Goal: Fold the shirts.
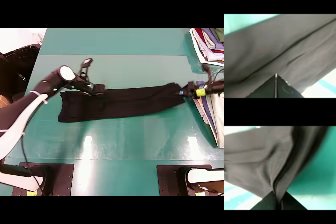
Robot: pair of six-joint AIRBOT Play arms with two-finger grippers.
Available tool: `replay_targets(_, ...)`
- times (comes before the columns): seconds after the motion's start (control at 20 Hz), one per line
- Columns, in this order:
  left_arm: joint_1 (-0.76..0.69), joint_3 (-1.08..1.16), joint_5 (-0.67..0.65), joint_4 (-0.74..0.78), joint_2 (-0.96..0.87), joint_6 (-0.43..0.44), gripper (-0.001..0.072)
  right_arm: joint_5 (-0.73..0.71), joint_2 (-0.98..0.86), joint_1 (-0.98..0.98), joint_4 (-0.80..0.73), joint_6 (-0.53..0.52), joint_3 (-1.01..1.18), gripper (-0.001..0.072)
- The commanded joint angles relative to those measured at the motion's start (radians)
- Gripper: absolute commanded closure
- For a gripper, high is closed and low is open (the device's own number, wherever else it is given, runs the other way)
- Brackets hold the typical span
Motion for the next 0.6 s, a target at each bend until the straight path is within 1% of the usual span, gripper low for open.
replay_targets(0.0, -0.083, 0.098, 0.018, -0.038, -0.127, -0.005, 0.0682, 0.03, 0.106, 0.068, 0.079, 0.039, 0.113, 0.0693)
replay_targets(0.05, -0.102, 0.131, 0.009, -0.038, -0.161, -0.005, 0.0682, 0.028, 0.129, 0.105, 0.078, 0.042, 0.147, 0.0693)
replay_targets(0.2, -0.151, 0.222, 0.013, -0.042, -0.242, -0.005, 0.0682, 0.031, 0.144, 0.251, 0.078, 0.1, 0.252, 0.0693)
replay_targets(0.4, -0.177, 0.27, 0.018, -0.038, -0.28, -0.004, 0.0682, -0.014, 0.14, 0.427, 0.077, 0.1, 0.342, 0.0693)
replay_targets(0.55, -0.176, 0.271, 0.028, -0.03, -0.28, 0.0, 0.0682, -0.048, 0.139, 0.508, 0.077, 0.103, 0.379, 0.0693)
